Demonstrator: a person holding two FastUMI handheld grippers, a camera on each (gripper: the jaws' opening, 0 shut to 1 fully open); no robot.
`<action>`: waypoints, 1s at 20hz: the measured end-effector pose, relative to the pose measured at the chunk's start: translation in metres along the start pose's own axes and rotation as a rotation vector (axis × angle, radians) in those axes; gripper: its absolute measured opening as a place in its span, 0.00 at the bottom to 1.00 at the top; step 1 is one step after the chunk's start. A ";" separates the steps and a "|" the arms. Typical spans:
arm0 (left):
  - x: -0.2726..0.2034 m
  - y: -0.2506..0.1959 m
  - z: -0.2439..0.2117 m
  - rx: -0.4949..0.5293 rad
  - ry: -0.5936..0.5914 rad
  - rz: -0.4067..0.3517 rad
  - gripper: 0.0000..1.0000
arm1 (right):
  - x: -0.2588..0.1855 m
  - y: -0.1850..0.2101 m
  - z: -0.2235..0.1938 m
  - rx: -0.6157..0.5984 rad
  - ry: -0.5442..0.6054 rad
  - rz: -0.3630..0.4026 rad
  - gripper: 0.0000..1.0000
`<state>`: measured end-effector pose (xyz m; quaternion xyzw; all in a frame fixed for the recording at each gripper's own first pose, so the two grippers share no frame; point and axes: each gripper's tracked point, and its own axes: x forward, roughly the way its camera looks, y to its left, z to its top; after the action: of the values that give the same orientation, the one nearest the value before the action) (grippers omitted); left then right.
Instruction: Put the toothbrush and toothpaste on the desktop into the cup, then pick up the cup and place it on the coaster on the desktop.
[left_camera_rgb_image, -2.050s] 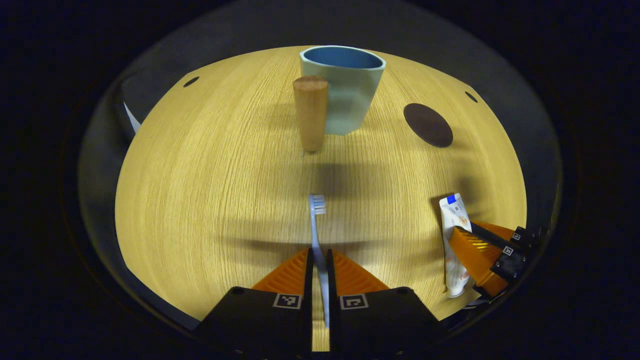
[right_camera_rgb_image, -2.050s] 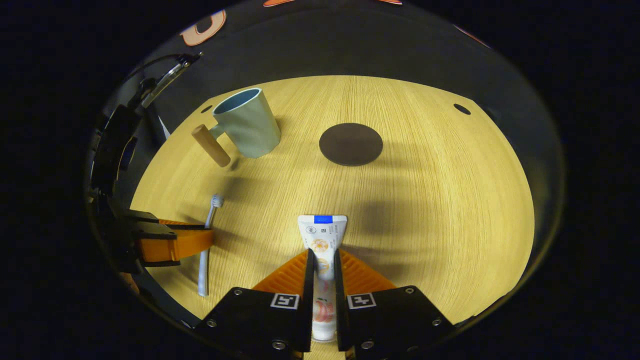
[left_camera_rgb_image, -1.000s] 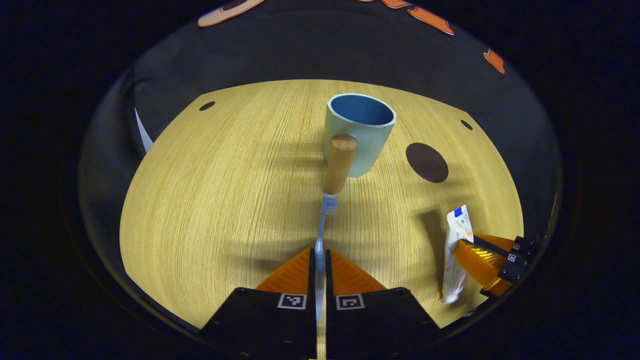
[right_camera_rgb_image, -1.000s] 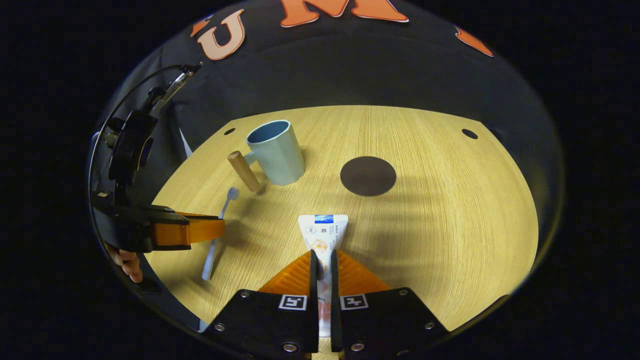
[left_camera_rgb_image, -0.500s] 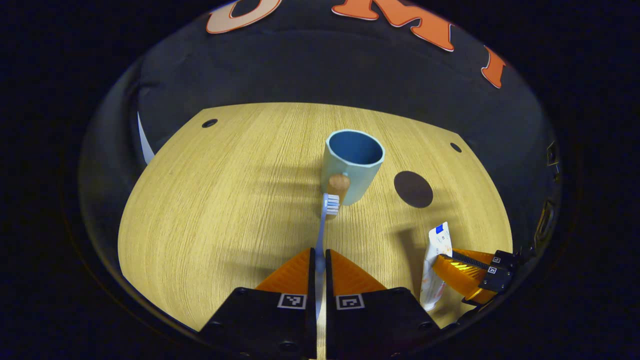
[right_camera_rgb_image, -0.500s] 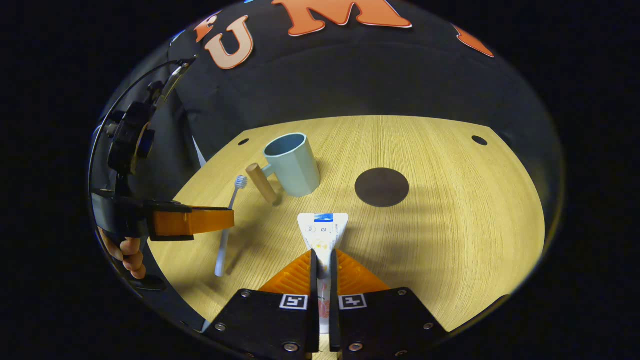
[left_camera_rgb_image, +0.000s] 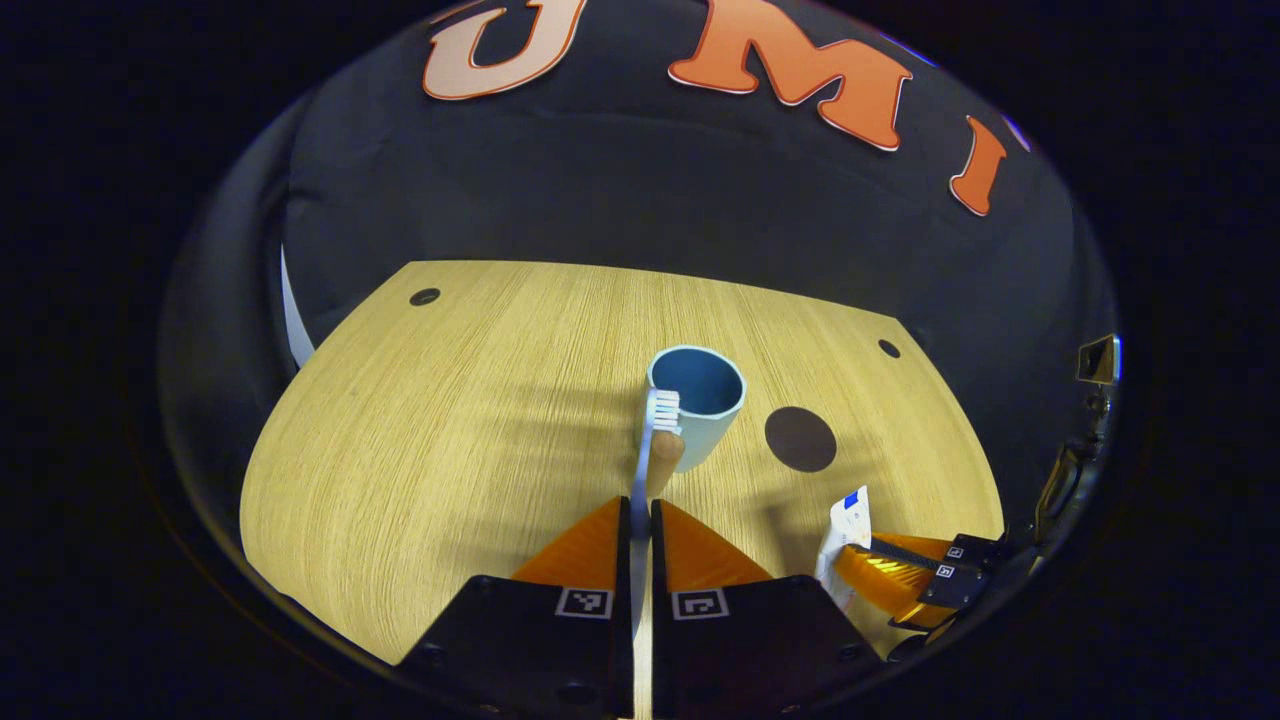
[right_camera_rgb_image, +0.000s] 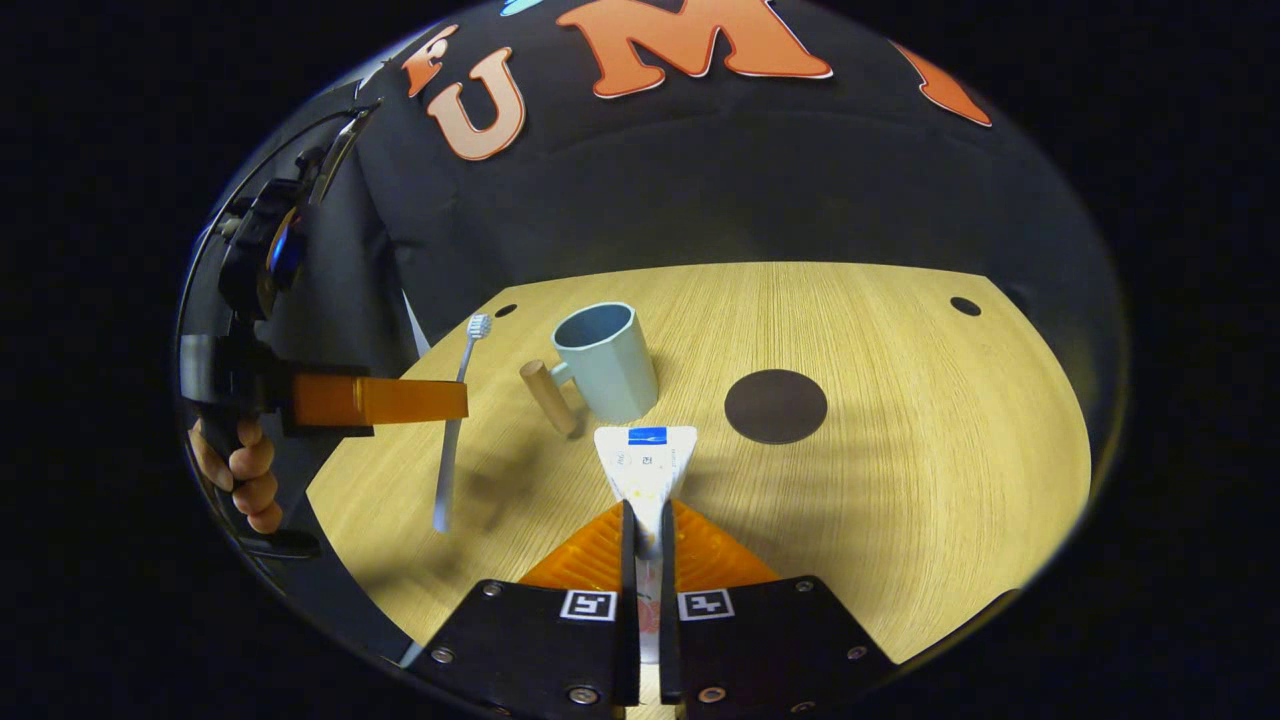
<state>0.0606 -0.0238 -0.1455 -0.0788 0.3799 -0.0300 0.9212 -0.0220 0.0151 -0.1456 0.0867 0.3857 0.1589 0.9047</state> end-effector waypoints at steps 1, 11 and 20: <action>-0.001 0.000 0.005 0.002 -0.021 -0.006 0.07 | -0.001 0.000 0.002 0.007 -0.006 0.005 0.08; 0.009 -0.010 0.066 -0.013 -0.150 -0.046 0.07 | -0.026 -0.003 0.049 -0.020 -0.132 -0.024 0.08; 0.020 -0.031 0.142 0.014 -0.310 -0.098 0.07 | -0.050 -0.010 0.126 -0.101 -0.316 -0.072 0.08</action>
<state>0.1748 -0.0388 -0.0552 -0.0944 0.2285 -0.0651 0.9668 0.0395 -0.0165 -0.0285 0.0514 0.2332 0.1300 0.9623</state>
